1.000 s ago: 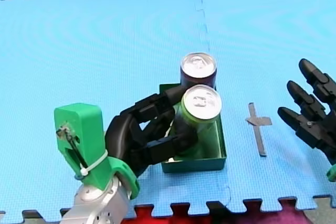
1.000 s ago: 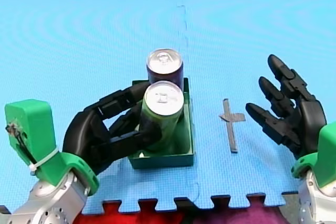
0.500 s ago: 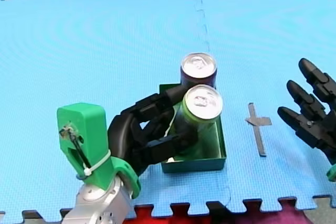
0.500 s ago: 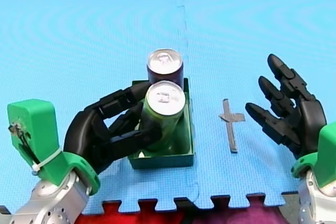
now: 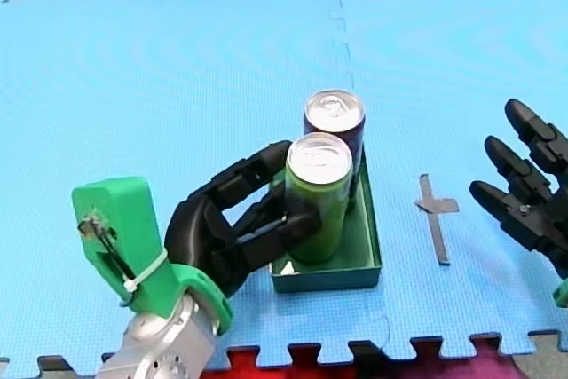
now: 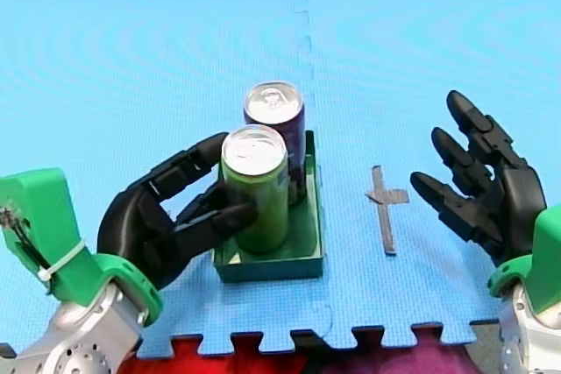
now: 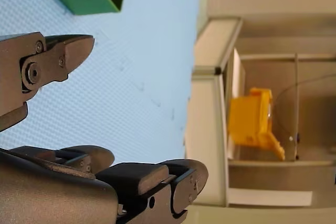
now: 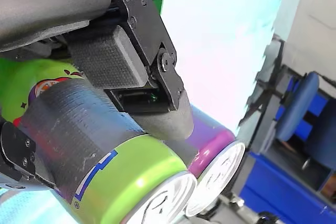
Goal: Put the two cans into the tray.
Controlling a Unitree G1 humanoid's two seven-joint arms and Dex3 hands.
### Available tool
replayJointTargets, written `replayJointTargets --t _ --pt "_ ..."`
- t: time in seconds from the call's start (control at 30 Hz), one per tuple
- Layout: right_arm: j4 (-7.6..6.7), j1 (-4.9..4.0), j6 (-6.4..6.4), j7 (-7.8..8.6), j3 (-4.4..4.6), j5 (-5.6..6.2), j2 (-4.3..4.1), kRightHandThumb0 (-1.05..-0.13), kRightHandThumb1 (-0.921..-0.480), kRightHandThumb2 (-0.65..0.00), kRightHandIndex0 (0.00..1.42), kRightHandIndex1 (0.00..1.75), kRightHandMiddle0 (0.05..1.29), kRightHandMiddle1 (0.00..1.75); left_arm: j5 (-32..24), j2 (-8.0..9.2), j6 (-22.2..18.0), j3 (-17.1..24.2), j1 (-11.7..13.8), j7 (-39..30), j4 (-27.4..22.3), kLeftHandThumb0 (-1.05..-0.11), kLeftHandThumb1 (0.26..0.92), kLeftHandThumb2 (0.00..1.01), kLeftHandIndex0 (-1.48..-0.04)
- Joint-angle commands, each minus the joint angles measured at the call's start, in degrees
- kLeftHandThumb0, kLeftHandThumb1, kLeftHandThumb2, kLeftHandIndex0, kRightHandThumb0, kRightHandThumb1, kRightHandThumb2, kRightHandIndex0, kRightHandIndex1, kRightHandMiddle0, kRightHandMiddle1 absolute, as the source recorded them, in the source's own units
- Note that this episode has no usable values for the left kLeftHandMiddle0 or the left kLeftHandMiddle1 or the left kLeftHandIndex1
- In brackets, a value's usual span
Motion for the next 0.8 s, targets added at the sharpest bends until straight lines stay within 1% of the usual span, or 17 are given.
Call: replayJointTargets --t 0.0,0.23,0.43,0.47,0.53,0.57,0.67,0.77 --pt "-0.59 0.04 0.49 0.04 -0.28 0.45 -0.57 -0.940 -0.917 0.000 0.42 0.00 0.37 0.00 -0.94 -4.14 -0.17 0.52 0.54 0.54 1.75 -0.523 0.864 0.00 -1.37" --pt "-1.08 0.17 0.94 0.00 -0.28 0.48 -0.53 -0.938 -0.913 0.000 0.42 0.00 0.37 0.00 -1.86 -3.58 -1.55 -0.39 0.73 0.35 2.32 -0.509 0.860 0.00 -1.37" --pt "-1.87 0.41 1.52 -0.22 -0.17 0.32 -0.48 -0.936 -0.912 0.000 0.42 0.00 0.37 0.00 -1.70 -3.18 -1.96 -0.78 0.75 0.62 2.27 -0.507 0.855 0.00 -1.37" --pt "-1.91 0.42 1.59 -0.28 -0.16 0.30 -0.45 -0.936 -0.912 0.000 0.42 0.00 0.37 0.00 -1.70 -3.16 -1.95 -0.85 0.78 0.67 2.18 -0.508 0.853 0.00 -1.31" --pt "-1.88 0.41 1.66 -0.39 -0.17 0.27 -0.39 -0.936 -0.912 0.000 0.42 0.00 0.37 0.00 -1.67 -3.05 -1.86 -0.98 0.83 0.80 2.00 -0.508 0.852 0.00 -1.10" --pt "-1.92 0.42 1.70 -0.45 -0.16 0.27 -0.32 -0.936 -0.912 0.000 0.42 0.00 0.37 0.00 -1.48 -2.85 -1.75 -1.12 0.83 0.91 1.90 -0.510 0.852 0.00 -1.03" --pt "-2.29 0.50 1.97 -0.36 -0.22 0.52 -0.20 -0.934 -0.912 0.000 0.42 0.00 0.37 0.00 0.49 -1.70 -2.18 -2.32 0.65 0.90 1.65 -0.513 0.852 0.00 -0.97" --pt "-2.48 0.57 2.17 -0.38 -0.18 0.61 -0.18 -0.931 -0.910 0.000 0.42 0.00 0.37 0.00 4.22 -0.39 -4.17 -4.25 0.82 0.43 0.76 -0.517 0.854 0.00 -0.93"
